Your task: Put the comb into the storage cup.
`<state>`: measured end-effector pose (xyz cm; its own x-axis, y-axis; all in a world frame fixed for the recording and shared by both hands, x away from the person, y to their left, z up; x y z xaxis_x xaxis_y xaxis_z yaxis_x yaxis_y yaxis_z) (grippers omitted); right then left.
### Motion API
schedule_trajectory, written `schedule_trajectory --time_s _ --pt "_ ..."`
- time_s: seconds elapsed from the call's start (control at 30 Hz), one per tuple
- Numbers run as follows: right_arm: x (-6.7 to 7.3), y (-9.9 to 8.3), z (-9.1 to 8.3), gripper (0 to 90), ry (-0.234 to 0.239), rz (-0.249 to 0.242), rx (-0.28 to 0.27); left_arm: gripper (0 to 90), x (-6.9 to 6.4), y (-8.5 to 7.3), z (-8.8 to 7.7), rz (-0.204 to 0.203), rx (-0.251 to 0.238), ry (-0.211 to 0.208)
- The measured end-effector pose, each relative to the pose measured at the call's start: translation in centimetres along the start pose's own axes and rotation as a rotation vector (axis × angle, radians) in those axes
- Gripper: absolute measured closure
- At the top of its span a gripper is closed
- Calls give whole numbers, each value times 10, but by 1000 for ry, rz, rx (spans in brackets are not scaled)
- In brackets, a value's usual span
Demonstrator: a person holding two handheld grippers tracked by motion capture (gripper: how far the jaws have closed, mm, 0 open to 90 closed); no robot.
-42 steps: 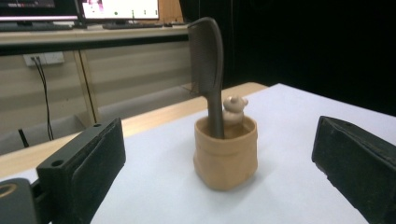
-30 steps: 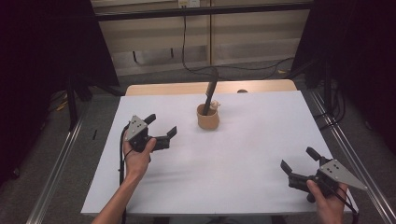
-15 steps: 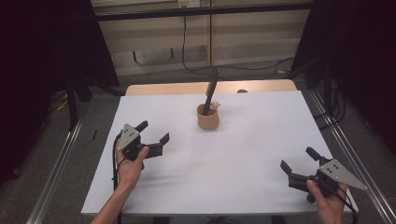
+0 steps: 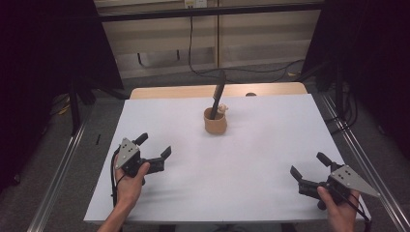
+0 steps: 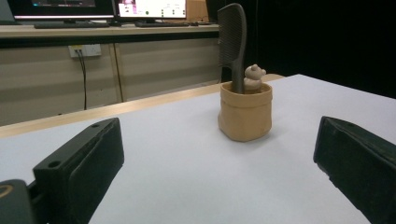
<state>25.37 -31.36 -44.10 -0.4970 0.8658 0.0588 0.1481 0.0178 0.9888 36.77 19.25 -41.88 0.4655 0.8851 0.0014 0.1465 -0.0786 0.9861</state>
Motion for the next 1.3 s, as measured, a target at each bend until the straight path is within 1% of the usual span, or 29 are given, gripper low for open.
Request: schedule_trajectory --time_s 0.07,0.17,0.27,0.33,0.37,0.4,0.47,0.5,0.57,0.63,0.73,0.8,0.9,0.93,1.0,1.17,1.27,1.3 --pt "0 0 0 1 0 -1 0 19 1 -3 -4 -11 3 4" --pt "0 0 0 0 0 -1 0 25 2 -6 -9 3 20 15" --pt "0 0 1 1 -1 0 2 27 2 -9 -15 -1 18 9" --pt "0 0 1 2 1 -3 2 27 4 -10 -19 -15 17 10" --pt "0 0 1 2 1 -5 0 27 4 -10 -21 -24 10 18" --pt "0 0 1 2 1 -5 0 27 6 -10 -23 -21 15 22" --pt "0 0 1 2 0 -2 1 27 8 -10 -28 -38 16 23" --pt "0 0 1 2 0 -2 1 27 10 -10 -31 -29 17 27" --pt "0 0 1 2 0 -2 3 28 11 -9 -35 -30 12 41" --pt "0 0 1 2 -3 -1 2 27 12 -10 -38 -24 9 45" --pt "0 0 1 2 -4 -2 2 28 12 -11 -43 -34 14 49" --pt "0 0 1 2 -5 -2 2 30 12 -12 -47 -38 19 69" --pt "0 0 1 2 -4 0 2 30 13 -13 -51 -45 18 71" --pt "0 0 1 2 -5 0 2 30 13 -14 -53 -36 20 75" --pt "0 0 1 2 -5 -2 2 30 12 -16 -56 -31 21 83" --pt "0 0 1 2 -4 -4 2 30 11 -21 -64 -36 35 81" --pt "0 0 2 2 -4 -1 3 30 11 -26 -66 -32 42 100" --pt "0 0 1 2 -3 -2 4 30 10 -29 -68 -43 50 94"
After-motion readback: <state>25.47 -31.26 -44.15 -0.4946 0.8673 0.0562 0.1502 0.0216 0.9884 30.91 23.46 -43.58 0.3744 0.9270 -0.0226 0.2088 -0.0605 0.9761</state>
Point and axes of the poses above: each handheld gripper's, and its own axes: z roughly forward along the jaws, y roughly out of its top, x roughly to its left, the point moved 2 cm from there along z, roughly forward along the jaws, and after that the axes turned 11 degrees about y, right-handed, at the moved point
